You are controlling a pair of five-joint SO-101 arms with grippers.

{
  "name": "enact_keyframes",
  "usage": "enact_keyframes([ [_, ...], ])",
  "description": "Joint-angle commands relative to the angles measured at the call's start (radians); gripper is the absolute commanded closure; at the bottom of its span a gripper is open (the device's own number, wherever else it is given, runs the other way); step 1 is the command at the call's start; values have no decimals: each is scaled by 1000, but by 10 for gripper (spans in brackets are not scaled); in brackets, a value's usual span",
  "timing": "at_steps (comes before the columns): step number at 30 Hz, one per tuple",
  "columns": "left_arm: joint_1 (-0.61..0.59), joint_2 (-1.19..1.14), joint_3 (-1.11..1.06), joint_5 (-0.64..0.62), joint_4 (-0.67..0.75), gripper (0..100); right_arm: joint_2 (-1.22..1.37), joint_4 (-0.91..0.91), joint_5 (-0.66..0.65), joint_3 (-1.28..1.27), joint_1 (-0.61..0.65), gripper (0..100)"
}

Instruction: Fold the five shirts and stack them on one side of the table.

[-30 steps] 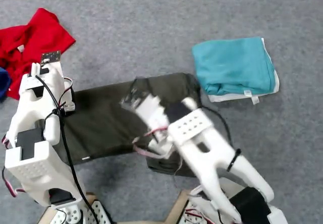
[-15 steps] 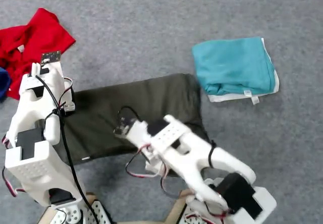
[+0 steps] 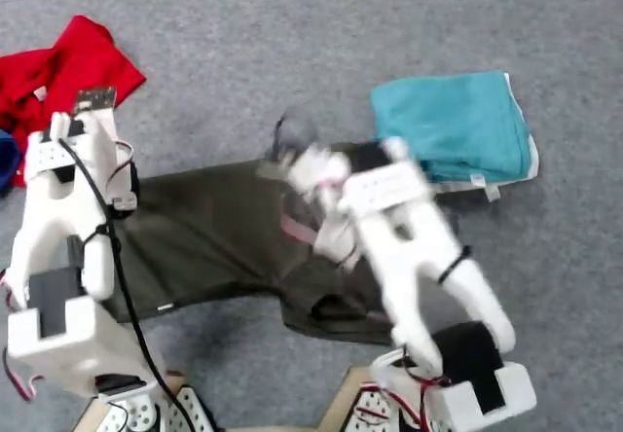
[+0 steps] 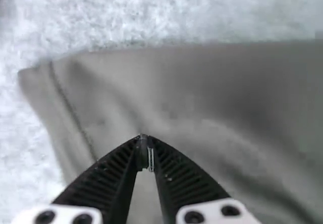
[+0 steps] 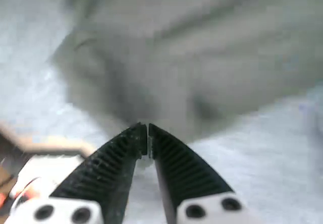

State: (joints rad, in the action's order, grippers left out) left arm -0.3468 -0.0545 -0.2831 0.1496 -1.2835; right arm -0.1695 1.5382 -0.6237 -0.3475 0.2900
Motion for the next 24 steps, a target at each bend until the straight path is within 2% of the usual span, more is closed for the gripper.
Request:
enact_keyframes([
  [1, -31, 68, -25, 34, -26, 971, 59, -14, -8, 251, -57, 984],
  [6, -133, -52, -113, -2, -25, 971, 311, -127, 94, 380, -58, 984],
  [13, -174, -206, -136, -2, -15, 972, 704, -313, 114, 581, -127, 984],
  [17, -243, -192, -111, 14, 71, 972, 825, -262, 109, 776, -170, 984],
  [20, -268, -201, -79, 81, 72, 973, 866, -169, 106, 906, -176, 984],
  [24, -265, -193, -28, 83, 25, 973, 886, -49, 104, 1030, -167, 984],
])
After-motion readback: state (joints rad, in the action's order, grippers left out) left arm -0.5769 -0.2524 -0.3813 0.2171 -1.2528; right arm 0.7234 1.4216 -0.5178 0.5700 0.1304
